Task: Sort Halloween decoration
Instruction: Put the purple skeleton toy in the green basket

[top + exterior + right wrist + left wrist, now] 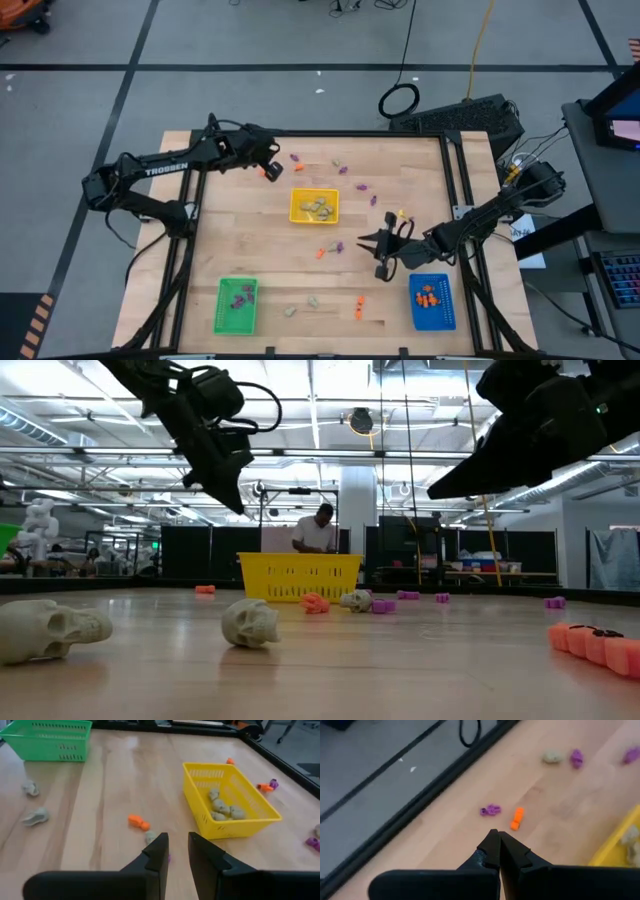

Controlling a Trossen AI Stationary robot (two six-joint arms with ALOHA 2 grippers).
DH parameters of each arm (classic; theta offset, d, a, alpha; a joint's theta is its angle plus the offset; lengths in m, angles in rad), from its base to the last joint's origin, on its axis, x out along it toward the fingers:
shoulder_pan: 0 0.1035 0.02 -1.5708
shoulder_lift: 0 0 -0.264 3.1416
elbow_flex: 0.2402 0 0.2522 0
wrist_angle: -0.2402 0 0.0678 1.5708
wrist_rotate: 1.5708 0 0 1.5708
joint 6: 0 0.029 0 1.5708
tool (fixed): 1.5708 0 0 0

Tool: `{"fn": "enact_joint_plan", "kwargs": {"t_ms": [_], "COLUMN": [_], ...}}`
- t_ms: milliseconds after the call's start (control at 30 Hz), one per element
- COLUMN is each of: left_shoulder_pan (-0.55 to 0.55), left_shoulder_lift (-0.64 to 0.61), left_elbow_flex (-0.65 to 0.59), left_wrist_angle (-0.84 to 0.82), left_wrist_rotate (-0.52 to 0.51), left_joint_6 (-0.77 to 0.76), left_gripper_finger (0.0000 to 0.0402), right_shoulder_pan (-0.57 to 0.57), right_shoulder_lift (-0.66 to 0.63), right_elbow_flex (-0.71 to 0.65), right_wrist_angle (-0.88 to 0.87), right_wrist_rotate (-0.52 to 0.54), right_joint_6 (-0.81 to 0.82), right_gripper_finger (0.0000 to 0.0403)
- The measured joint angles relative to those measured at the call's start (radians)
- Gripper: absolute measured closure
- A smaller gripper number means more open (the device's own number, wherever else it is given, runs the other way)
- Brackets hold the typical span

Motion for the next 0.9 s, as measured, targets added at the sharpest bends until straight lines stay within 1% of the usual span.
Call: {"fn": "enact_joint_plan", "kwargs": {"t_ms": [133,267,433,500,567,633,733,833,900], "left_shoulder_pan": [0.062,0.089,0.093,0.093,0.095,0.096,0.096,0.093,0.093], "left_shoulder_lift": [0.025,0.089,0.2,0.252,0.303,0.35,0.422,0.482,0.518], "left_elbow_flex": [0.04,0.112,0.216,0.255,0.292,0.332,0.38,0.406,0.424], "left_wrist_angle": [-0.035,-0.06,-0.076,-0.085,-0.113,-0.139,-0.201,-0.228,-0.255], "left_wrist_rotate": [0.128,0.143,0.146,0.147,0.15,0.159,0.198,0.194,0.177], "left_joint_6": [-0.047,0.037,0.104,0.144,0.204,0.277,0.415,0.509,0.551], "left_gripper_finger": [0.0401,0.0401,0.0396,0.0379,0.0353,0.0323,0.028,0.0251,0.0238], "right_shoulder_pan": [0.0,-0.004,-0.008,-0.009,-0.009,-0.009,-0.009,-0.009,-0.009], "right_shoulder_lift": [0.0,0.0,-0.005,-0.005,-0.005,-0.005,-0.005,-0.005,-0.005], "right_elbow_flex": [0.0,0.0,0.0,0.0,0.0,0.0,0.0,0.0,0.0], "right_wrist_angle": [0.031,0.051,0.051,0.05,0.05,0.05,0.049,0.042,0.041], "right_wrist_rotate": [0.001,0.002,0.005,0.006,0.007,0.006,0.006,0.006,0.006], "right_joint_6": [-0.014,-0.065,-0.093,-0.093,-0.093,-0.093,-0.093,-0.097,-0.109], "right_gripper_finger": [0.0344,0.0344,0.0344,0.0344,0.0344,0.0344,0.0344,0.0344,0.0344]}}
